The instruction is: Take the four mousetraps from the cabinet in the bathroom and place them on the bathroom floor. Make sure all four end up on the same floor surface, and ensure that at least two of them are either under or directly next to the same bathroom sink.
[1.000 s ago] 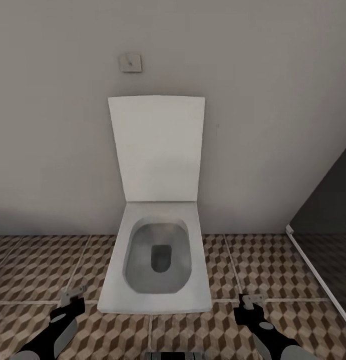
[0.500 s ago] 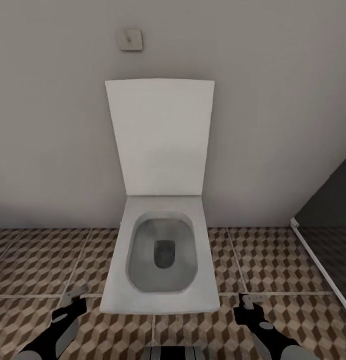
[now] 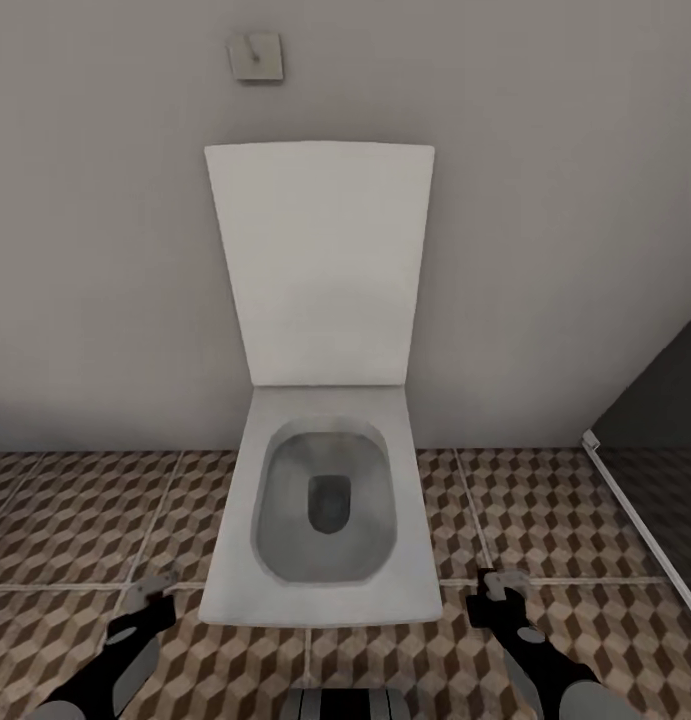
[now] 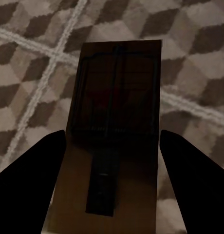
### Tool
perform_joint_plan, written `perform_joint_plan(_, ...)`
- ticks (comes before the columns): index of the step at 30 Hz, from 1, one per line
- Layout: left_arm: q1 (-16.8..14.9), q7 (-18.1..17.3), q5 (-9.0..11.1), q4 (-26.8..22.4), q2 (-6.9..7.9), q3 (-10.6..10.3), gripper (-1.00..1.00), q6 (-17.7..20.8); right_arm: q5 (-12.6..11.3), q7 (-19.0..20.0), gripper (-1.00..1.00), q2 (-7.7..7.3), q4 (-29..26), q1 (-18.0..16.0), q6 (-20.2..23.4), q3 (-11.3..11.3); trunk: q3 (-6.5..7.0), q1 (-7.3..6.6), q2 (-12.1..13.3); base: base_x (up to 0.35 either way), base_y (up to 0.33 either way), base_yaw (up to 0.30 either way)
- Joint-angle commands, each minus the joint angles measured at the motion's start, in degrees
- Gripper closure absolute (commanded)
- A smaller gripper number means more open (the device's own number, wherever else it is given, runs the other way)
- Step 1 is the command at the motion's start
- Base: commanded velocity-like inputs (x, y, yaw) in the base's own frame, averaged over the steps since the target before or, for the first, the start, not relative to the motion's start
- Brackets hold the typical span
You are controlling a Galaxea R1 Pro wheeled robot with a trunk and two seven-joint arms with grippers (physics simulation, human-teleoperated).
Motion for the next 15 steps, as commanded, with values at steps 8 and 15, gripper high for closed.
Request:
perform_joint_plan(8,0.0,0.2,0.5,-4.9,0.63,-0.5,1.0,-0.3,0.4,0.1,1.0,0.03,-4.1,0.0,-0.1,-0.6,-0.04,-0.01,0.0,0.0,0.0,0.0)
perform_joint_plan(15,-0.2,-0.3,0.5,-11.0,0.24,-0.7,1.0,0.1,0.4,0.1,1.0,0.03,-6.5,0.0,0.0,-0.6,-0.04,-0.01,0.0,0.0,0.0,0.0)
